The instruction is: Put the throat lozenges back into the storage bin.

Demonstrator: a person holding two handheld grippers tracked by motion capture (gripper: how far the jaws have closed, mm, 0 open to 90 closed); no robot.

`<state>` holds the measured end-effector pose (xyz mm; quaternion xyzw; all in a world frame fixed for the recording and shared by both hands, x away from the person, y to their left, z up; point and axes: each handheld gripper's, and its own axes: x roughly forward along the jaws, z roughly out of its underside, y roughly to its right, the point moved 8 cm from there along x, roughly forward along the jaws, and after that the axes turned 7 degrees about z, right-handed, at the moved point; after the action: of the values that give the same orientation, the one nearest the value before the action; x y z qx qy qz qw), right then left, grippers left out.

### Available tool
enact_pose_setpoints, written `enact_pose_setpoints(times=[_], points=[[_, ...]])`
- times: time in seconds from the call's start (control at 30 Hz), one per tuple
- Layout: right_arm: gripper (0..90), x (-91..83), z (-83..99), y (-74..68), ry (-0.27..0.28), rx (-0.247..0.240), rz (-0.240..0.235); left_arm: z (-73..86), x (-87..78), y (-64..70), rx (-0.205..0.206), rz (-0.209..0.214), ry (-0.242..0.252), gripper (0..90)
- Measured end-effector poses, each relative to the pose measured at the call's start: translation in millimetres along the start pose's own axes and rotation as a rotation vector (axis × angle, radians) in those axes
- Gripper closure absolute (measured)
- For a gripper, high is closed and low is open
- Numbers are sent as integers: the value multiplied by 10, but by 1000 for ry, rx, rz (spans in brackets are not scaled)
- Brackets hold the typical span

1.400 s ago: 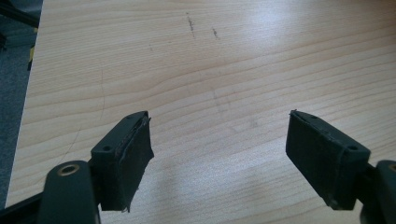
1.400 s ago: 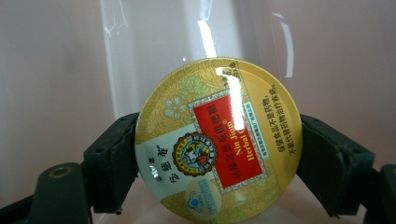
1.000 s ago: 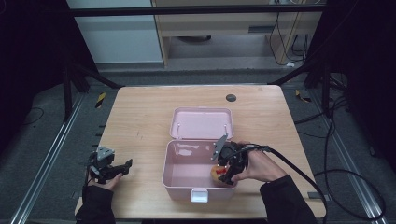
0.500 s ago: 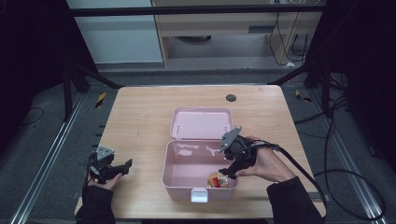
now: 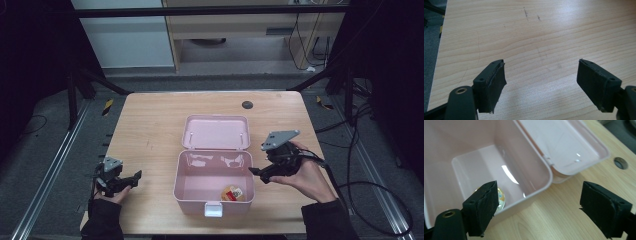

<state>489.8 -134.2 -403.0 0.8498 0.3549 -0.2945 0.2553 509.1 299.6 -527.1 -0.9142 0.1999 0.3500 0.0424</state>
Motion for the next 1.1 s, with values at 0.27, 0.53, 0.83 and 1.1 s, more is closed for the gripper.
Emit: enact_pose_setpoints(times=[0.27,0.53,0.83,1.1], points=[[110,-144,234,253,98,141,102,0,2,7,1,1,-1,220],[74,-120,511,394,122,260,166,0,0,6,1,1,0,225],[63,-31,797,545,152,374,242,1,0,9,2,3,0,247],[50,49,1090,690,143,454,307,6,5,1,1,0,-5,249]])
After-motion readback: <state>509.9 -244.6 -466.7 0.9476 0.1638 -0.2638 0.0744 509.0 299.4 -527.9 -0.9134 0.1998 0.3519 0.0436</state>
